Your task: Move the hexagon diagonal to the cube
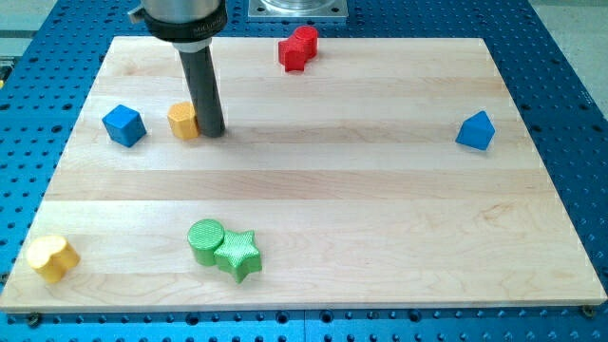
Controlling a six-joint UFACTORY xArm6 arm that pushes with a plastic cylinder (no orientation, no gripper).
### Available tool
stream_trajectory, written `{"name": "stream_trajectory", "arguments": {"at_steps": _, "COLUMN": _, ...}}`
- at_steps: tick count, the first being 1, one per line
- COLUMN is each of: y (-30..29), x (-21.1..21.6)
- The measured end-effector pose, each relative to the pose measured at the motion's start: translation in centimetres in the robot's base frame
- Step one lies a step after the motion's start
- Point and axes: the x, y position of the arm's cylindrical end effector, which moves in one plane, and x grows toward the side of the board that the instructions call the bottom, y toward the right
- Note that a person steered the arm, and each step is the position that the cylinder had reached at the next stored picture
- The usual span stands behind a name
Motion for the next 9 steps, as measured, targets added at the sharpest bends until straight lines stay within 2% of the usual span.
{"name": "stream_trajectory", "arguments": {"at_steps": 2, "y": -6.0, "x": -2.1}}
{"name": "stream_trajectory", "arguments": {"at_steps": 3, "y": -8.4, "x": -1.0}}
{"name": "stream_trajectory", "arguments": {"at_steps": 5, "y": -4.5, "x": 5.5}}
{"name": "stream_trajectory", "arguments": {"at_steps": 6, "y": -8.5, "x": 7.5}}
{"name": "stream_trajectory", "arguments": {"at_steps": 7, "y": -9.0, "x": 9.4}}
{"name": "stream_trajectory", "arguments": {"at_steps": 9, "y": -8.6, "x": 9.2}}
